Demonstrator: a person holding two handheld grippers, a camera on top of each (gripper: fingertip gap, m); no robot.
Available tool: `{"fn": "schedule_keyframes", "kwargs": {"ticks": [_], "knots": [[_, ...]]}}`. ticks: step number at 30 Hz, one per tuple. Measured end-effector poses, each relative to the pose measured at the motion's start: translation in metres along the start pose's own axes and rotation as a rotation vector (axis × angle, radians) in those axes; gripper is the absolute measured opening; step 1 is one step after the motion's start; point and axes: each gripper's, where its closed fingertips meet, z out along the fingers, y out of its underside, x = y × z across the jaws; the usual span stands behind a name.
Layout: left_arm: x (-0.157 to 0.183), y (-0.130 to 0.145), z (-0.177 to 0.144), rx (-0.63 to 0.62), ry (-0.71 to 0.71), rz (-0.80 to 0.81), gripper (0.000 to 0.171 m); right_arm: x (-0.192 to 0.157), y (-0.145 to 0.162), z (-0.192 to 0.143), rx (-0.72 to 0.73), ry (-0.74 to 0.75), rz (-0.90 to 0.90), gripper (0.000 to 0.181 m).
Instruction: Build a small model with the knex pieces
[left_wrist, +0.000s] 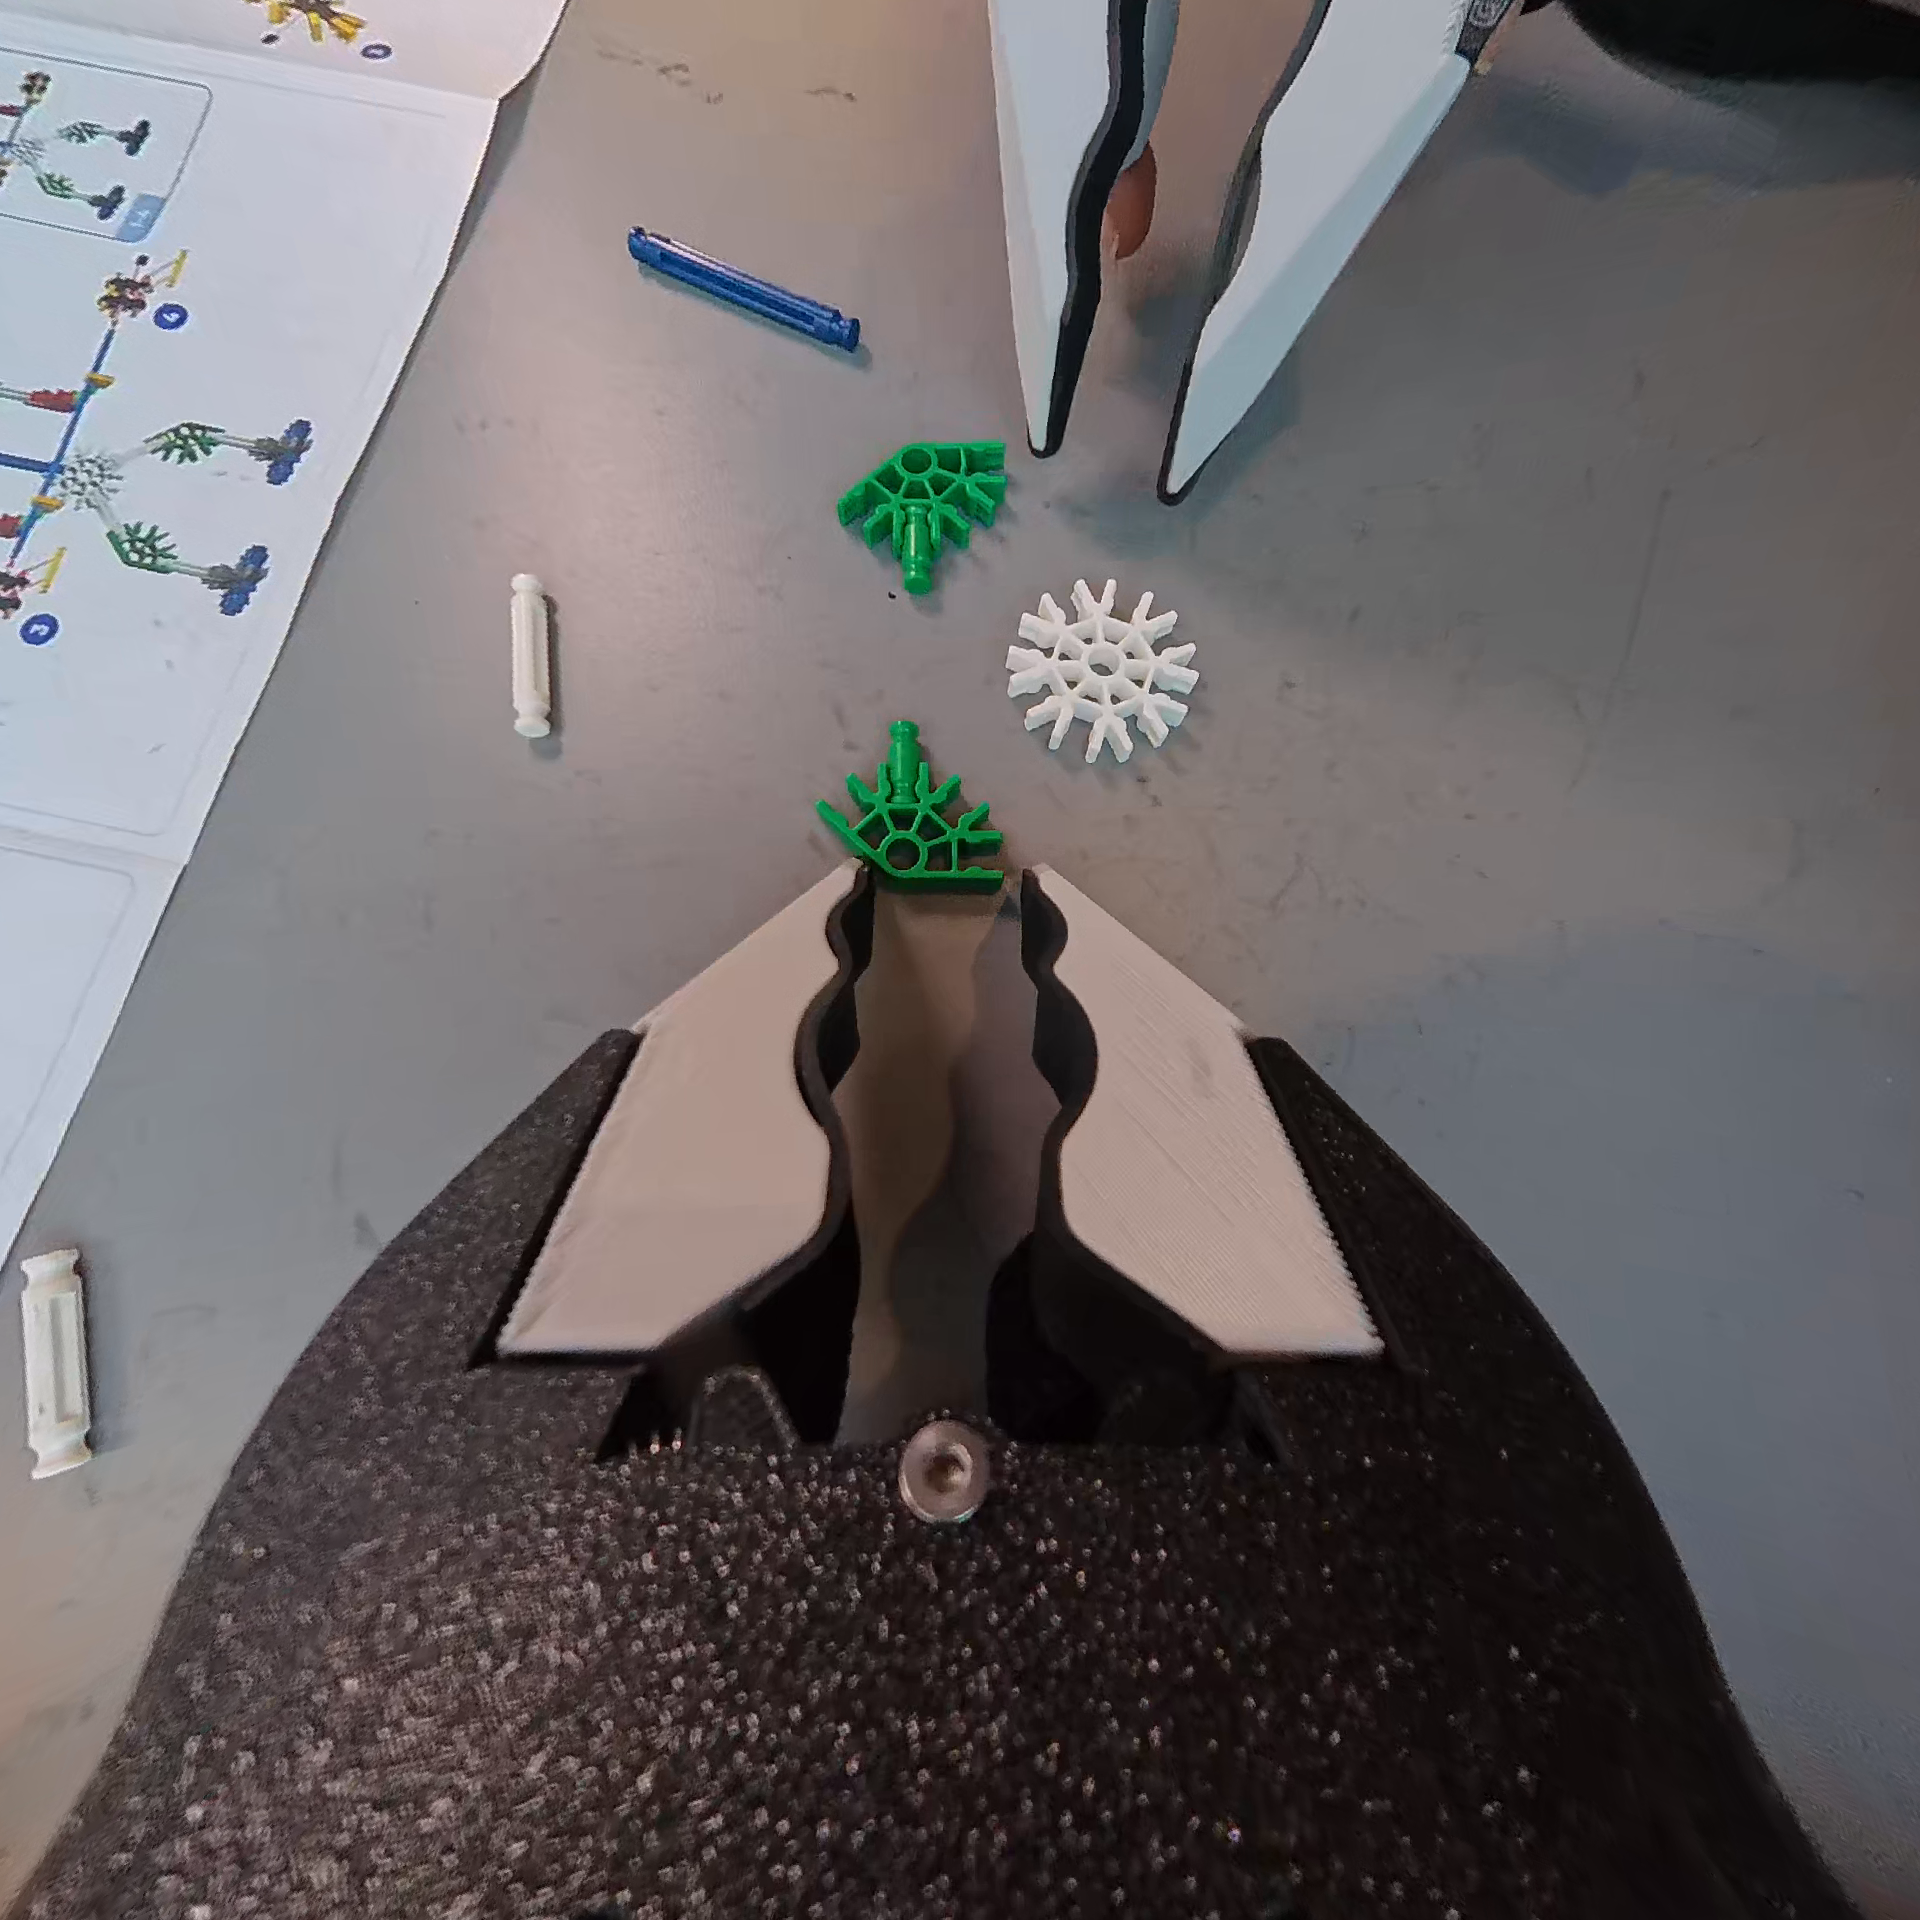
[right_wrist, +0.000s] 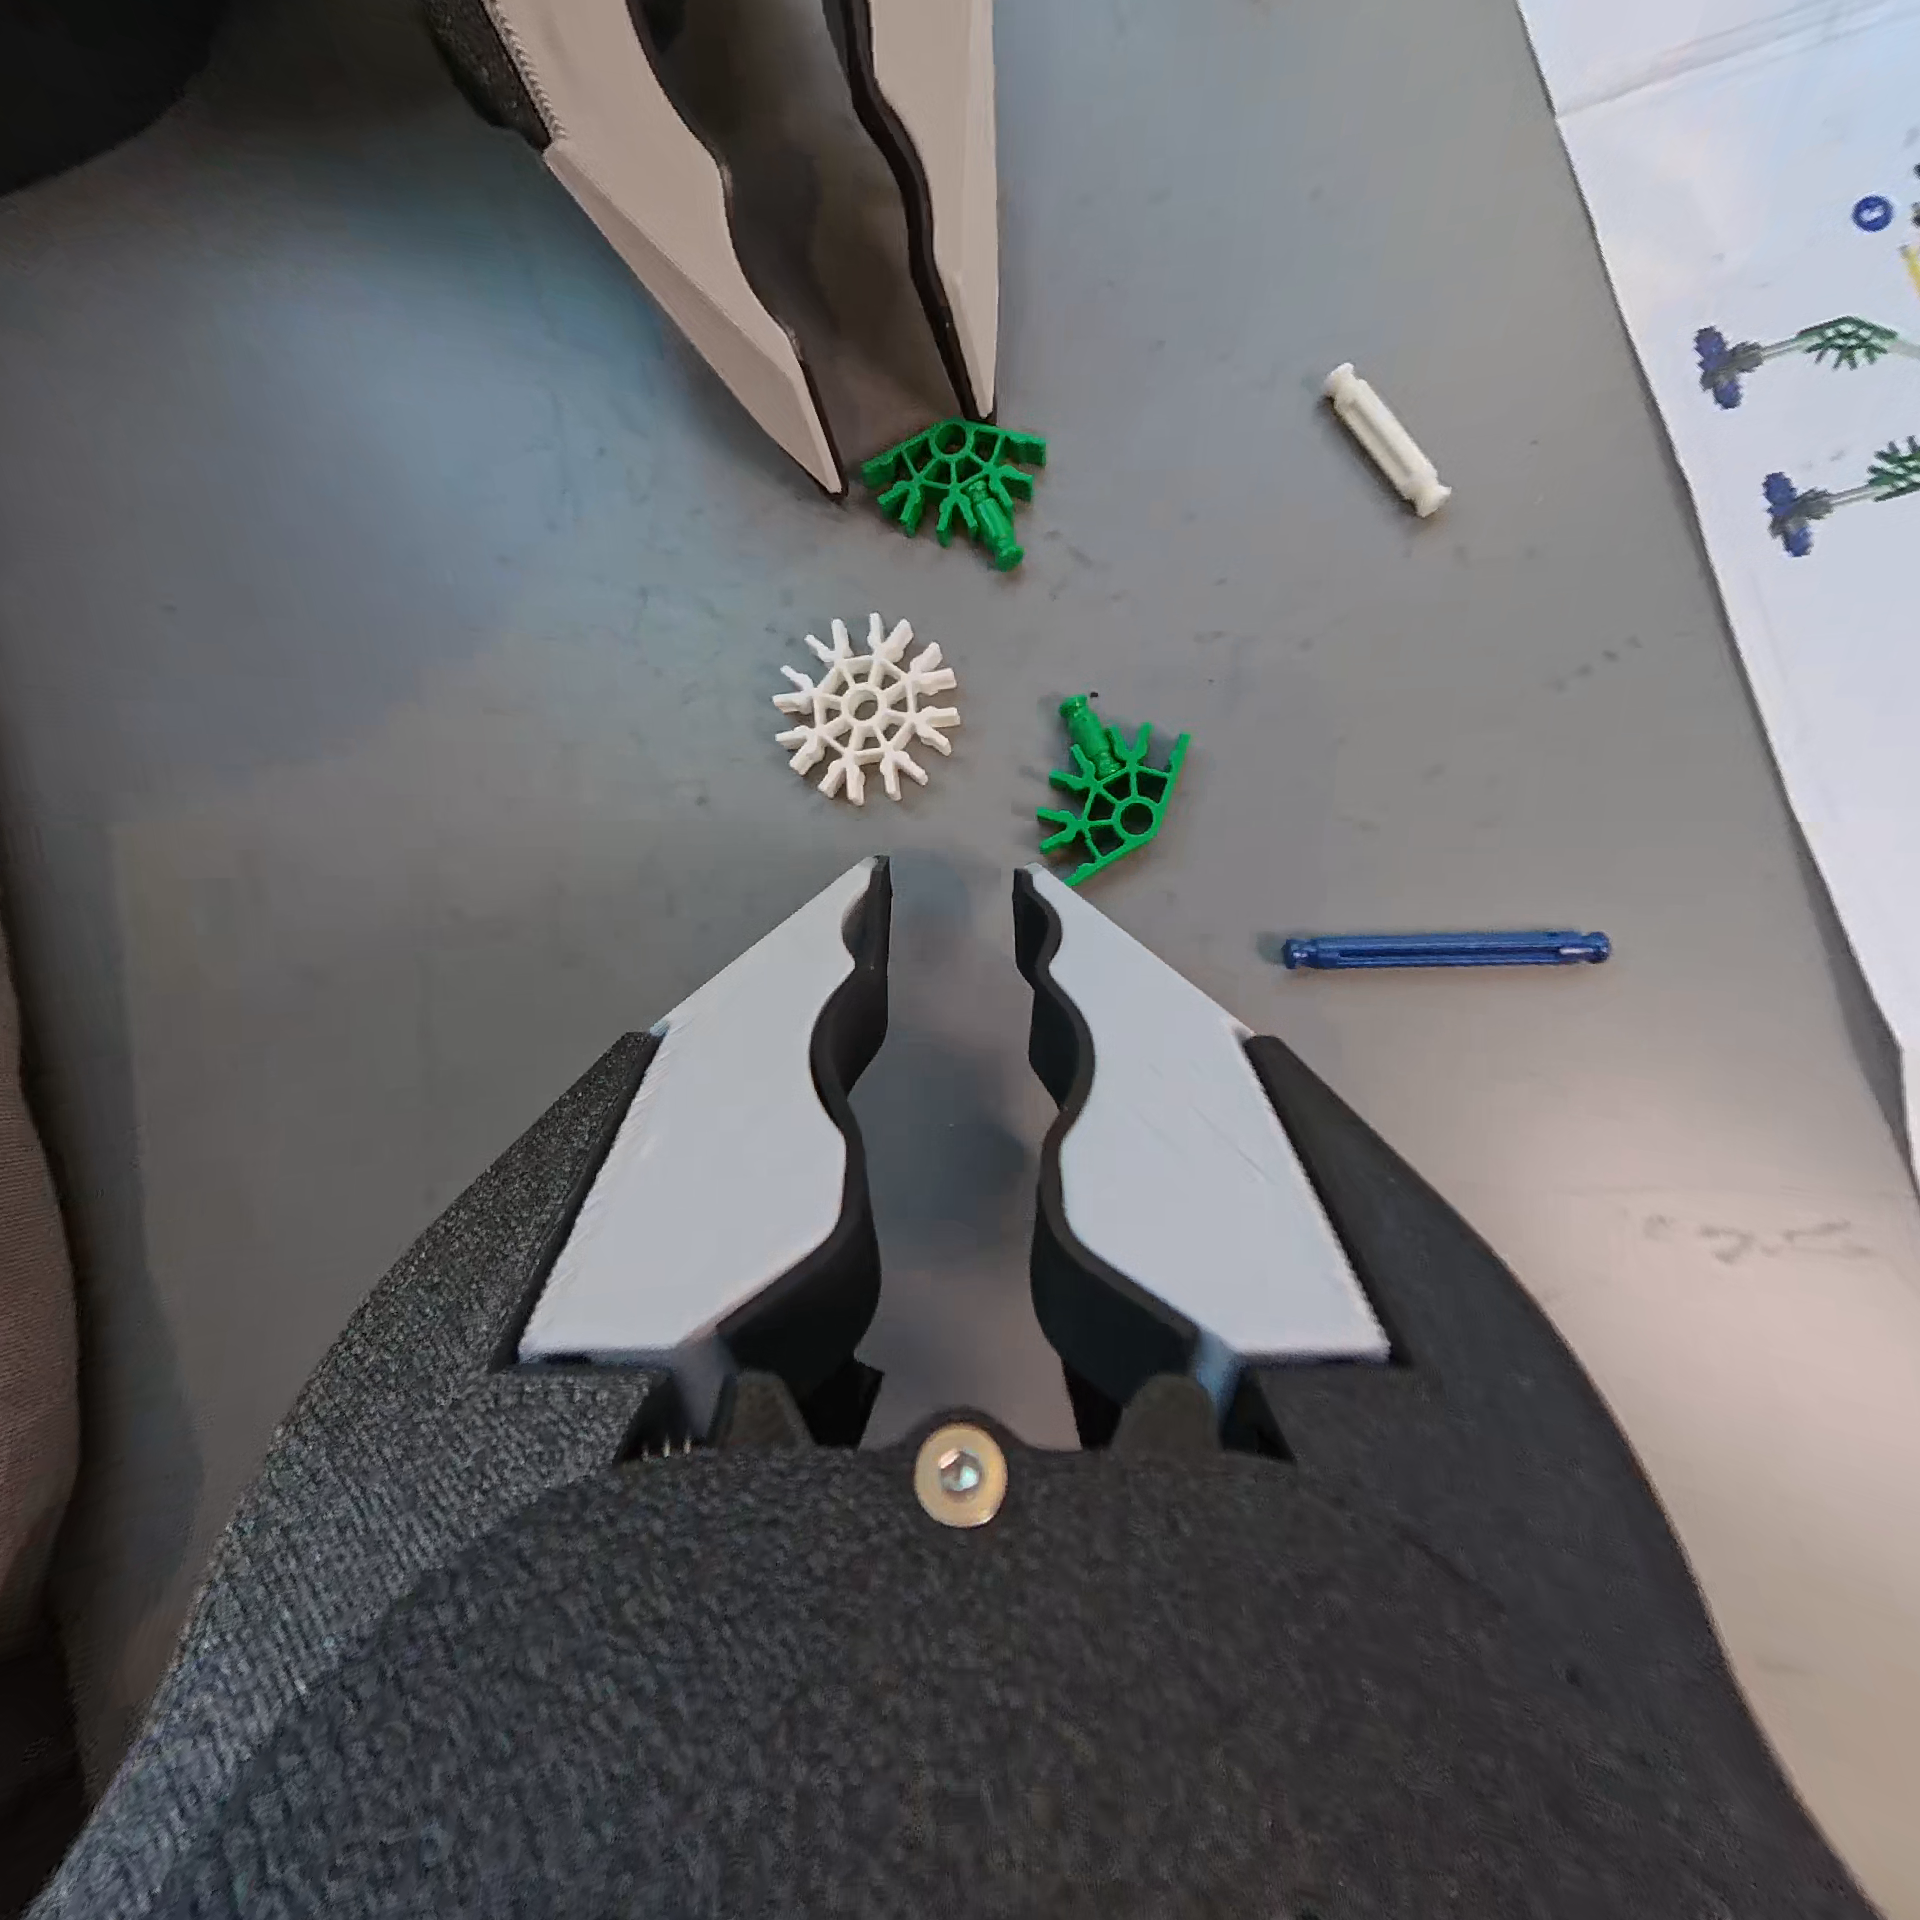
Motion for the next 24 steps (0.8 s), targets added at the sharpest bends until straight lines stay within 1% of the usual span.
{"fn": "schedule_keyframes", "kwargs": {"ticks": [2,5,8,12,14,16,19,24], "knots": [[-0.001,0.001,-0.001,-0.001,-0.002,0.001,0.027,0.008,-0.003,-0.002,0.025,0.034,-0.013,0.022],[-0.004,0.000,-0.004,0.013,-0.005,-0.002,0.027,0.021,-0.006,-0.003,0.067,0.094,-0.088,0.030],[-0.006,-0.002,-0.005,0.032,-0.004,-0.007,0.028,0.027,-0.007,0.000,0.077,0.108,-0.141,0.040],[-0.008,-0.003,-0.003,0.040,-0.023,-0.005,0.031,0.029,-0.010,0.004,0.067,0.097,-0.143,0.045],[-0.008,-0.005,-0.002,0.045,-0.026,0.001,0.032,0.031,-0.011,0.008,0.051,0.105,-0.141,0.044],[-0.006,-0.006,-0.001,0.043,-0.024,0.006,0.032,0.034,-0.011,0.011,0.036,0.124,-0.123,0.034],[-0.004,-0.005,0.002,0.034,-0.019,0.011,0.032,0.031,-0.010,0.014,0.025,0.115,-0.096,0.024],[-0.001,-0.004,0.004,0.023,-0.010,0.018,0.028,0.040,-0.004,0.007,-0.009,0.181,0.006,0.024]]}}
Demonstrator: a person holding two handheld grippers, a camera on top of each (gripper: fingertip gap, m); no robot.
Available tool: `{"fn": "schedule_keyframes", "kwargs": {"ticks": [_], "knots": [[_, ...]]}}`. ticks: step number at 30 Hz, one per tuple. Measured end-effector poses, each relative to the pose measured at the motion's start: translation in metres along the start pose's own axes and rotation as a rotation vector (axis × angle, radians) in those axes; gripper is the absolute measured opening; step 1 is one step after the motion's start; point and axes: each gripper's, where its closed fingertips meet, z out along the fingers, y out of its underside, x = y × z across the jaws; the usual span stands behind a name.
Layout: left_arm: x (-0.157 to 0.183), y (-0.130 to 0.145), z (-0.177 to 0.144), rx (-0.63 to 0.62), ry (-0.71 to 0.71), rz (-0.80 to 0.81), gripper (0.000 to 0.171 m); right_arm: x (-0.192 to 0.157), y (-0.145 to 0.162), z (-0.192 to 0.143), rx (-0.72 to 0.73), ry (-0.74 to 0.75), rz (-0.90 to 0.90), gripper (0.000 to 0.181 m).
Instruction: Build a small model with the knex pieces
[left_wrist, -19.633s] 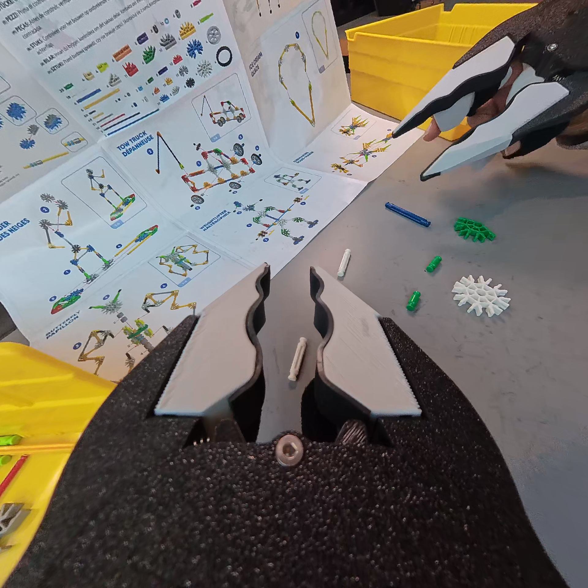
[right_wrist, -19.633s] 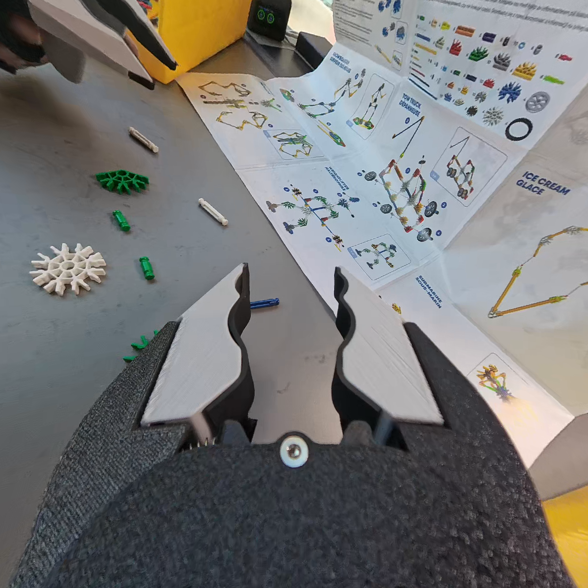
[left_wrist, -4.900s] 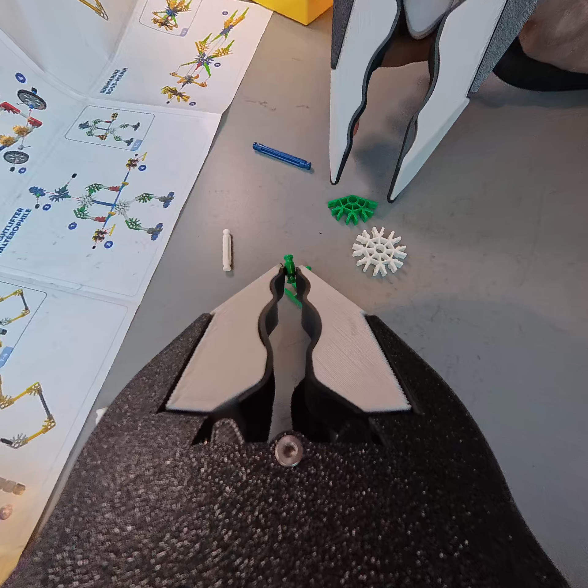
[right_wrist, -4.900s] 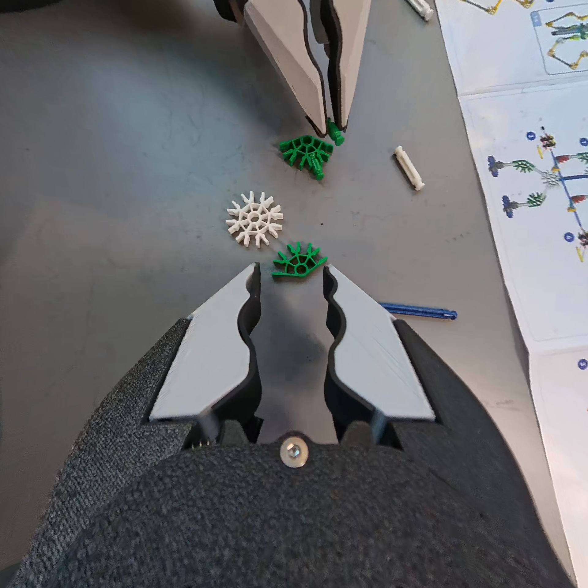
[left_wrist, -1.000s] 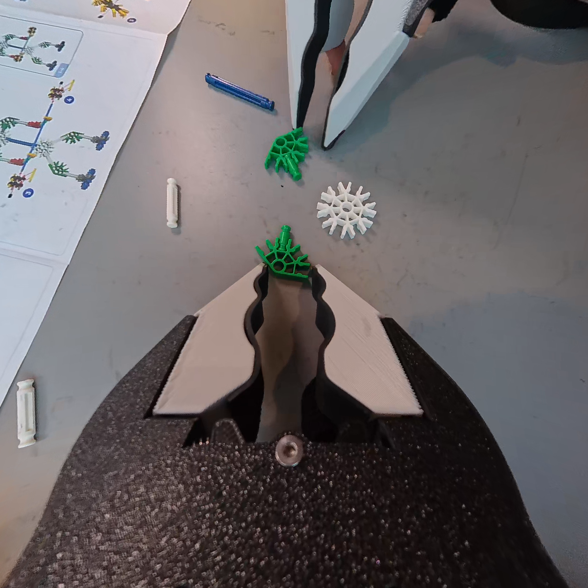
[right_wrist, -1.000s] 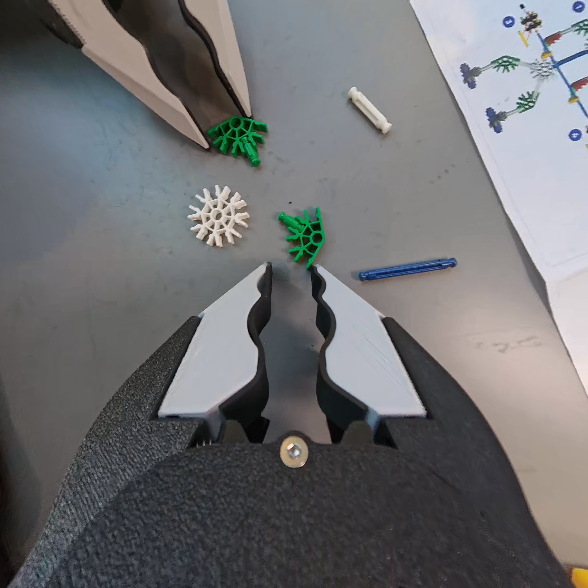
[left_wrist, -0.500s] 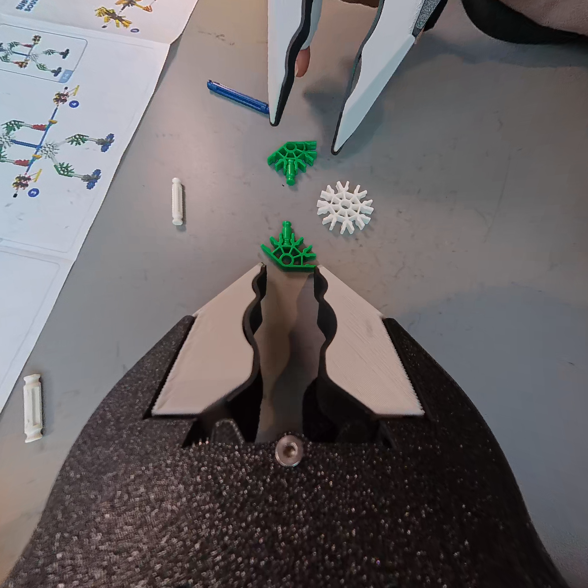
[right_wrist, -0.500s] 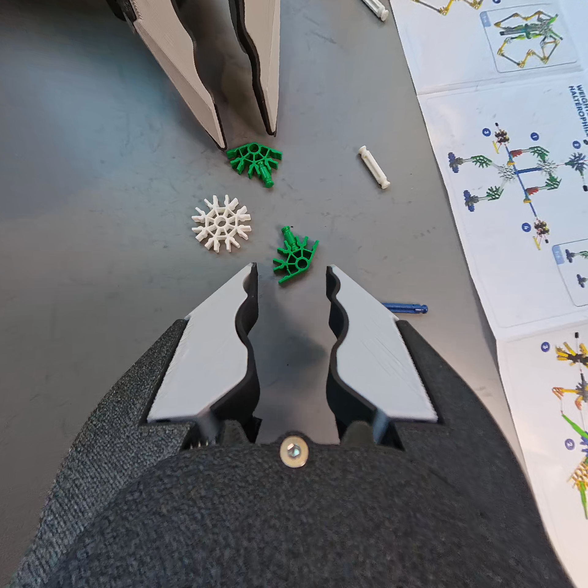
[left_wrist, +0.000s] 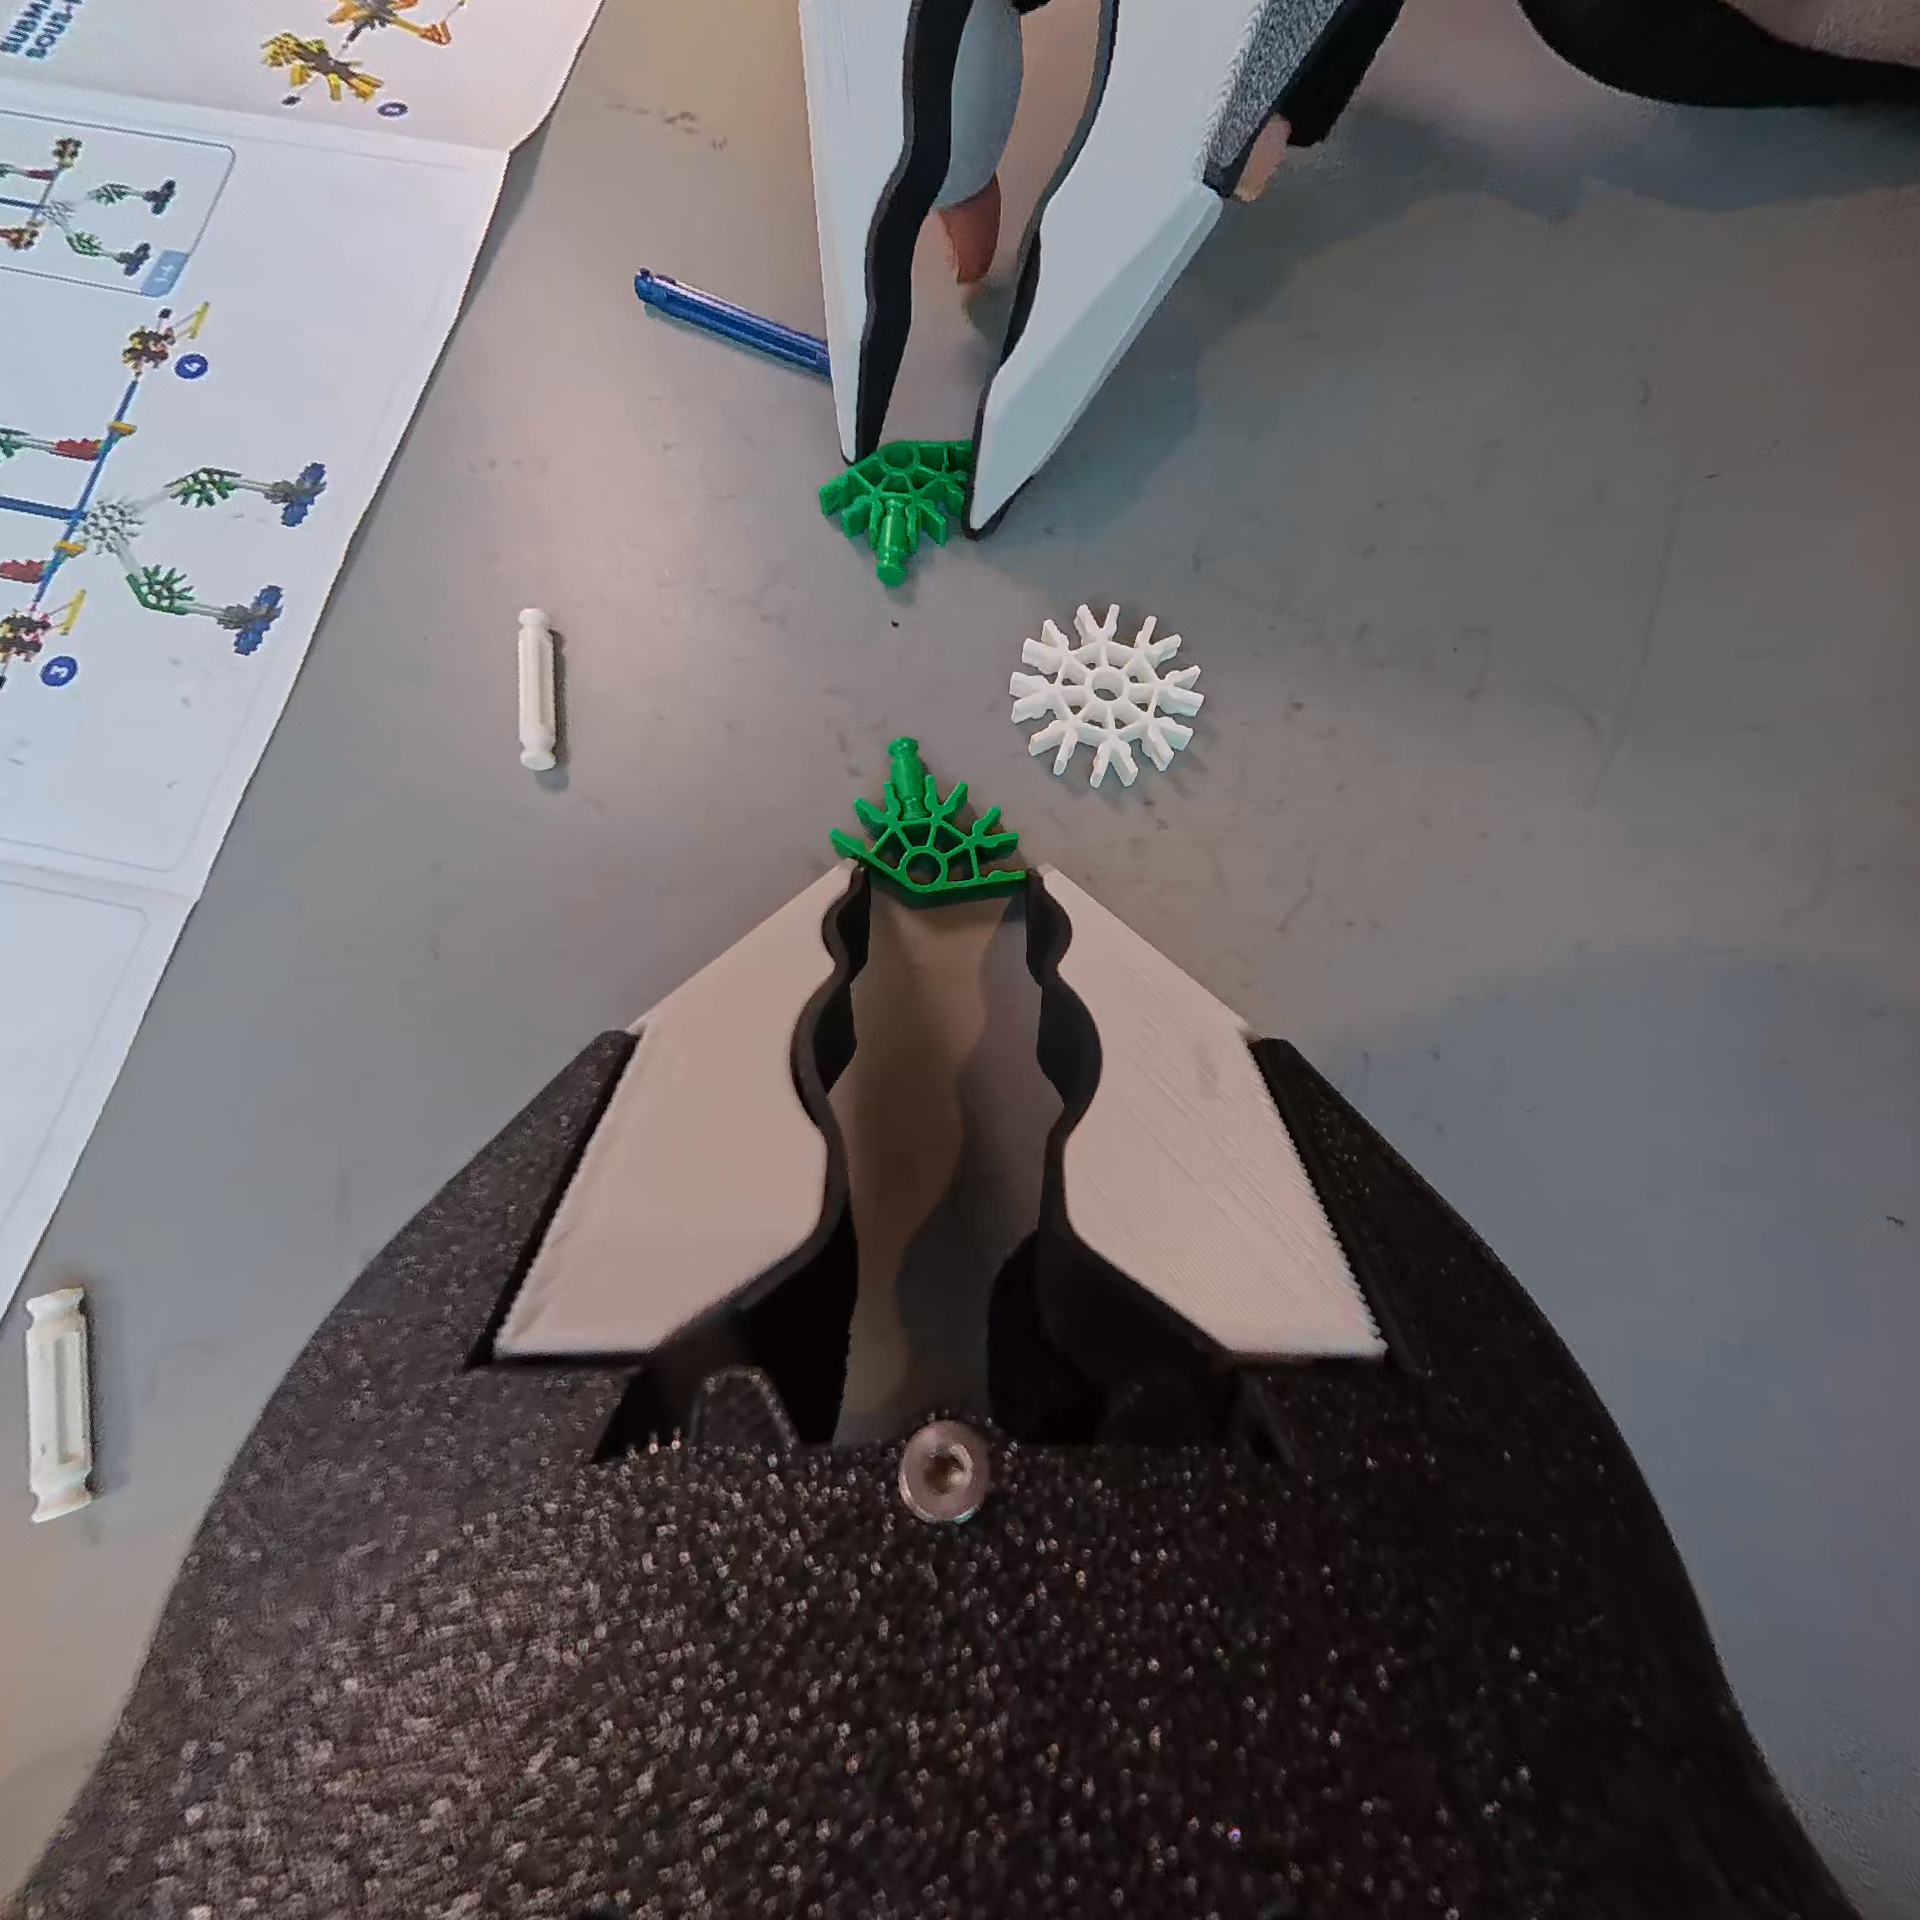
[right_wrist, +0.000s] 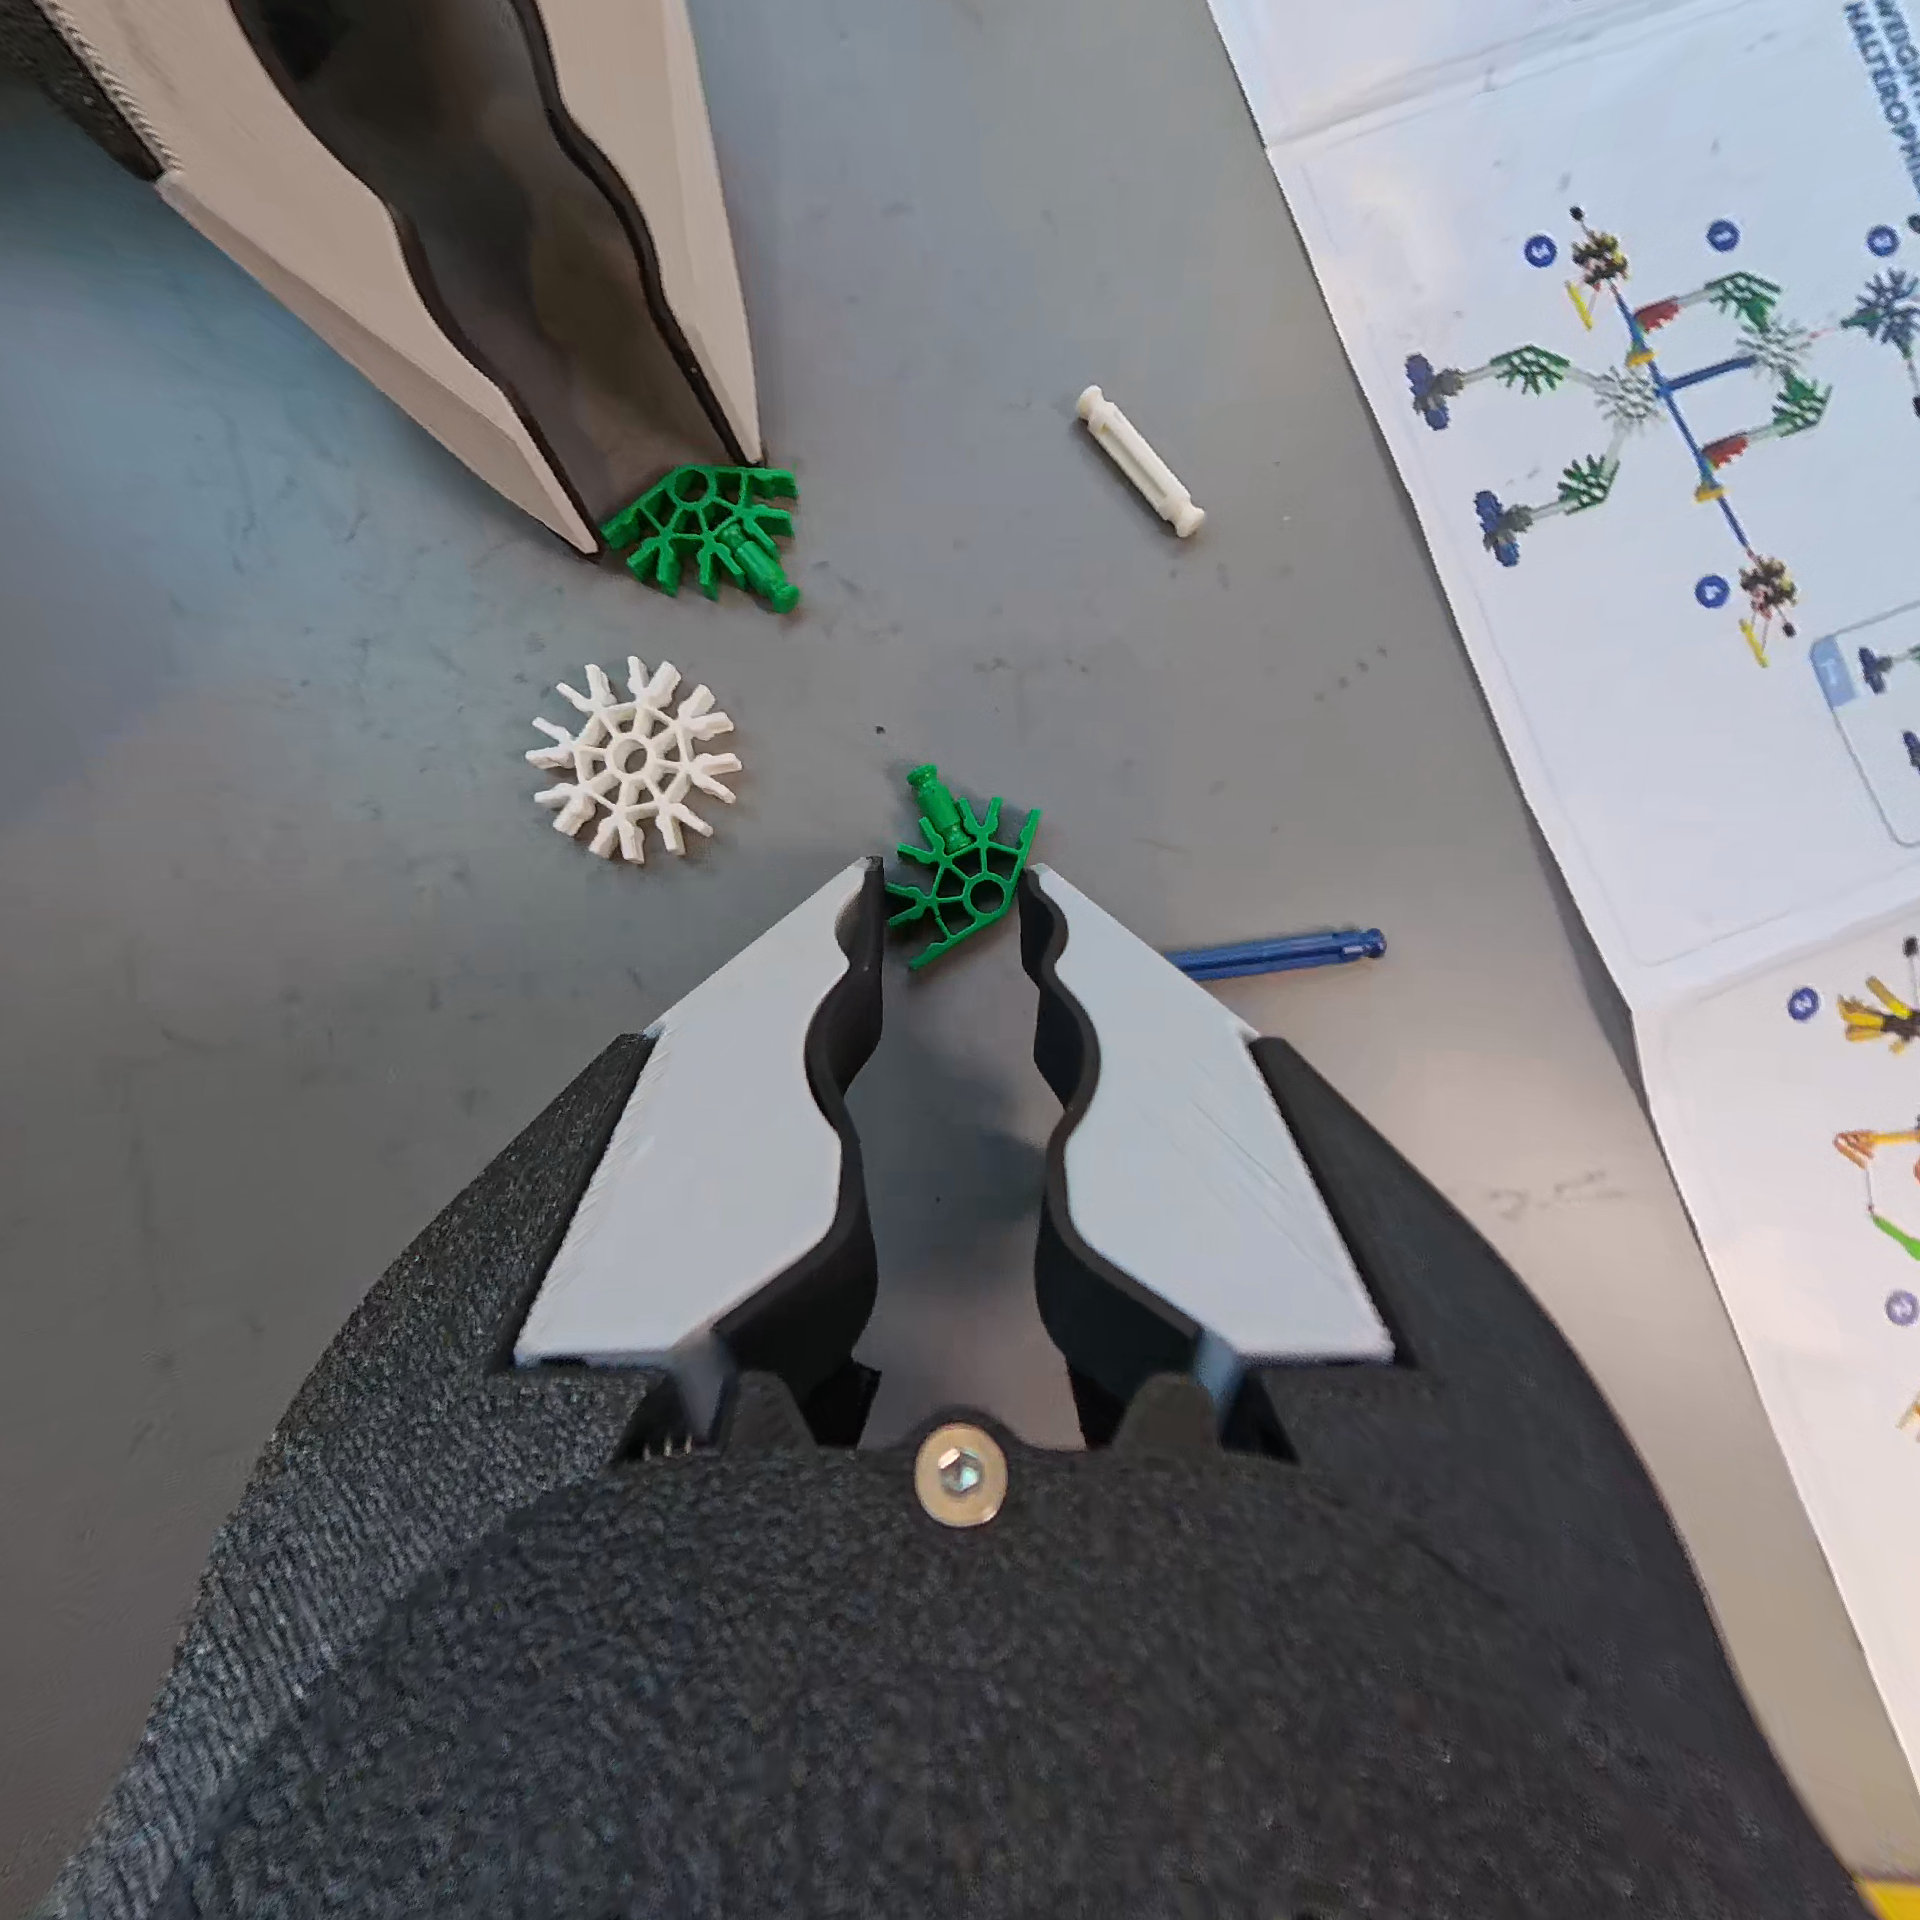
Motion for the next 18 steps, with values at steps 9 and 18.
{"fn": "schedule_keyframes", "kwargs": {"ticks": [9,18], "knots": [[0.000,0.000,0.000,0.004,0.002,-0.008,0.027,-0.006,0.015,-0.011,-0.059,0.014,0.038,0.025],[-0.008,-0.002,-0.008,0.031,-0.015,-0.020,0.027,-0.008,0.014,-0.023,0.002,-0.057,-0.036,0.028]]}}
